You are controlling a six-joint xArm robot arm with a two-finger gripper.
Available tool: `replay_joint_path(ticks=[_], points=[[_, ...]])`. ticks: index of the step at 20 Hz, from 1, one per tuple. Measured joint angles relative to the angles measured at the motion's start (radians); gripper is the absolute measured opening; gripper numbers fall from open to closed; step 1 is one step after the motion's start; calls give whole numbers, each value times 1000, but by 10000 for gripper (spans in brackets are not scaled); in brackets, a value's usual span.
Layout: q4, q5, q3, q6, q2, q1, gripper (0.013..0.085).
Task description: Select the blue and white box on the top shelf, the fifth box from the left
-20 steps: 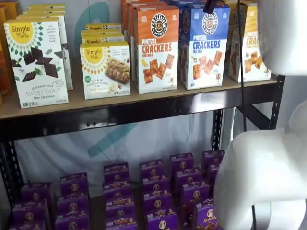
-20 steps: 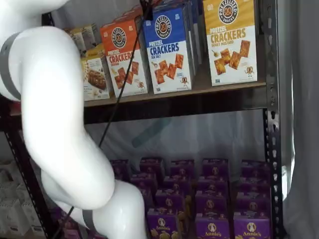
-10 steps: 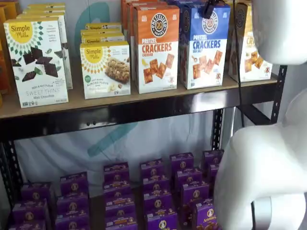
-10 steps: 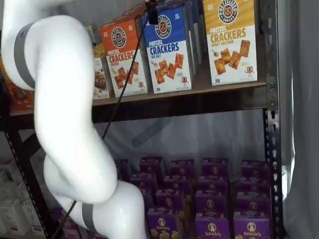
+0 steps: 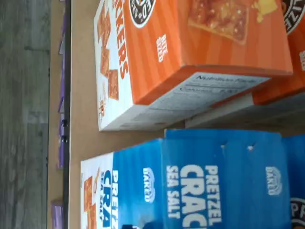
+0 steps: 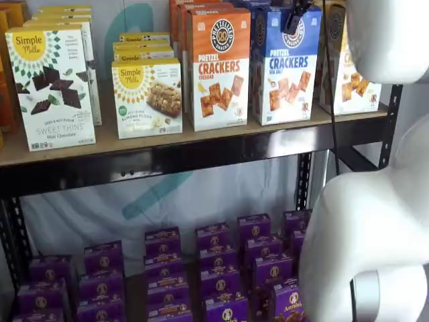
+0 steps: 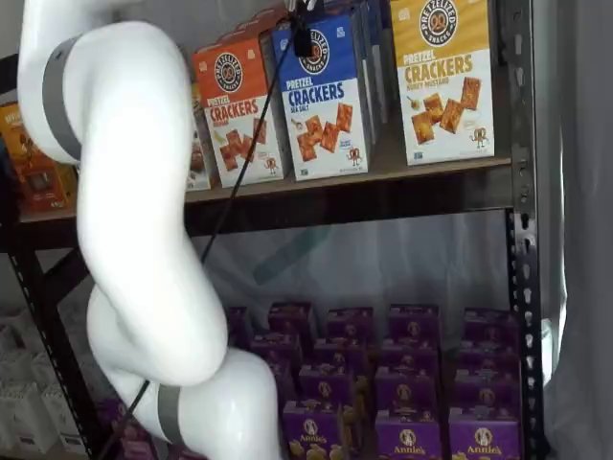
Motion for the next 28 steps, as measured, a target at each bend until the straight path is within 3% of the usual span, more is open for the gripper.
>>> replay_joint_path(ticks=[12, 18, 27, 28], points=[[-48, 111, -55, -11, 37, -5, 850], [-84, 117, -29, -8, 20, 11, 850], [-88, 107, 4, -1, -1, 20, 850], [-89, 104, 8, -1, -4, 20, 810]])
